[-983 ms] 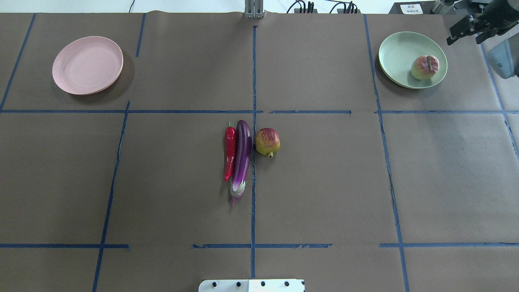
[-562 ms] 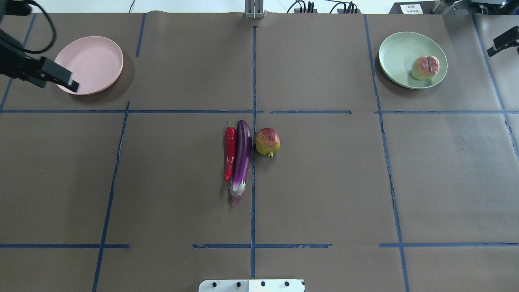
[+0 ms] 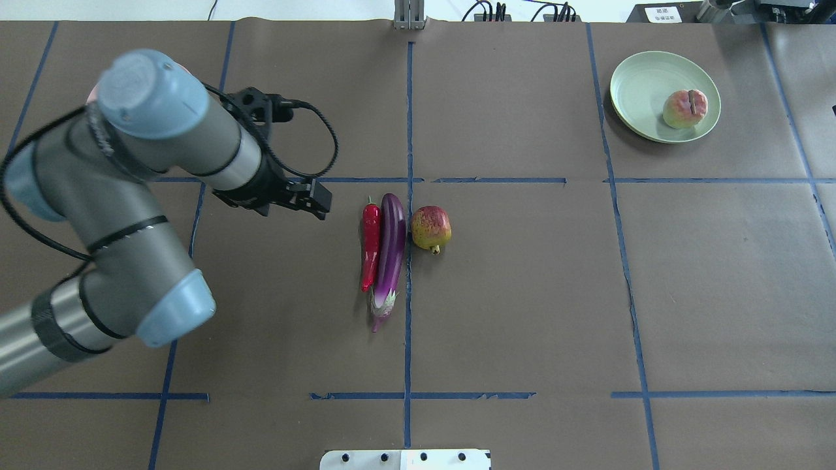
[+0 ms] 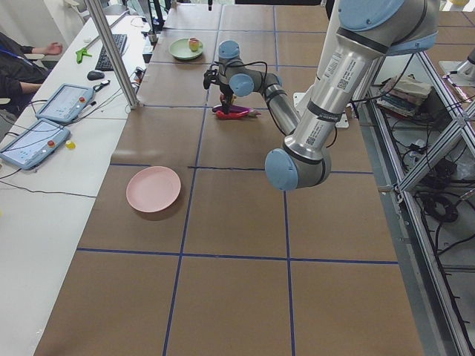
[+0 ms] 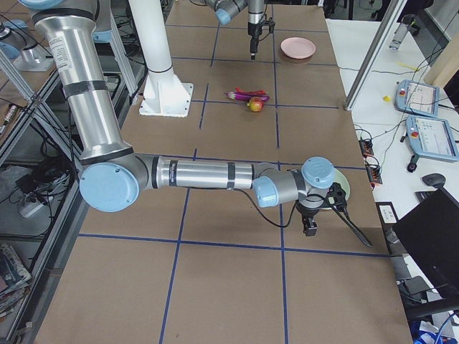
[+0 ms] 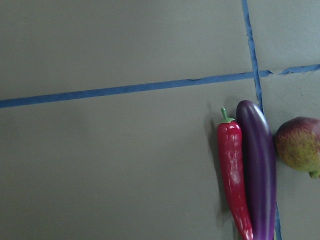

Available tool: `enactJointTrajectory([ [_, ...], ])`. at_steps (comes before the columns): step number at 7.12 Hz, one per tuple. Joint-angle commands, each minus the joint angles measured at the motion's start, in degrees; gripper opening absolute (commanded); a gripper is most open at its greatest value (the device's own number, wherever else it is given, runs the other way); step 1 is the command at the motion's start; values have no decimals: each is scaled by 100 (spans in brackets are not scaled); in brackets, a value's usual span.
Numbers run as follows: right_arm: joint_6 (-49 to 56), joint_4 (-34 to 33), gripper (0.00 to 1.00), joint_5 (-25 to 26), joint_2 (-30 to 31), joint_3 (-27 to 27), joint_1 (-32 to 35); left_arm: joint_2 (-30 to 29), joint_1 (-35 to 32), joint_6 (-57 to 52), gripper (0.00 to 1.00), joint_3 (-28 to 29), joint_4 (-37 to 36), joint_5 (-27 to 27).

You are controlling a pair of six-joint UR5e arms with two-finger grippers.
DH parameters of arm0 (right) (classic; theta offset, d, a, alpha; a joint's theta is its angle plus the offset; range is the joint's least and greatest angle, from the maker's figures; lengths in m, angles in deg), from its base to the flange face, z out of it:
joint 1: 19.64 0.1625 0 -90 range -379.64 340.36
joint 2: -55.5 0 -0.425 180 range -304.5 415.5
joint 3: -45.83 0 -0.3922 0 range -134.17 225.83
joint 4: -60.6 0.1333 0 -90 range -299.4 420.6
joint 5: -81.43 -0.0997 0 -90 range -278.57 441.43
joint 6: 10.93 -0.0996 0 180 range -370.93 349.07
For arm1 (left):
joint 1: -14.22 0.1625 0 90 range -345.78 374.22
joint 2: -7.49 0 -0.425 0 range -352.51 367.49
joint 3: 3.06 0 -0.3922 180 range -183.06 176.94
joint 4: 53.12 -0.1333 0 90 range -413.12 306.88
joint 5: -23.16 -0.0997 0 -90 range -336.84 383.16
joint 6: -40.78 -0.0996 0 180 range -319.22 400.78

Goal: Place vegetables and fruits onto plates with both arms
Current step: 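Reach the left gripper to the purple eggplant and grasp it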

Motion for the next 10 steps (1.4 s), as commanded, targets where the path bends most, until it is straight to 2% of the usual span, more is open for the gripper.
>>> enactJointTrajectory([
  [1,1,5,100,7,32,40,4,-791,703,663,97,996,73,-955],
  [3,1,5,100,16,41,40,4,-1293,792,901,97,1595,99,-1026],
  [4,1,5,100,25,49,40,4,-1330,958,911,94,1668,117,-1088],
  [5,1,5,100,25,49,40,4,-1330,1090,911,88,1703,143,-1088],
  [8,1,5,100,25,49,31,4,-1321,1179,911,80,2081,573,-1088],
  [9,1,5,100,25,49,31,4,-1321,1188,911,71,2081,583,-1088],
  [10,1,5,100,25,49,40,4,-1321,1223,902,38,2081,574,-1088],
])
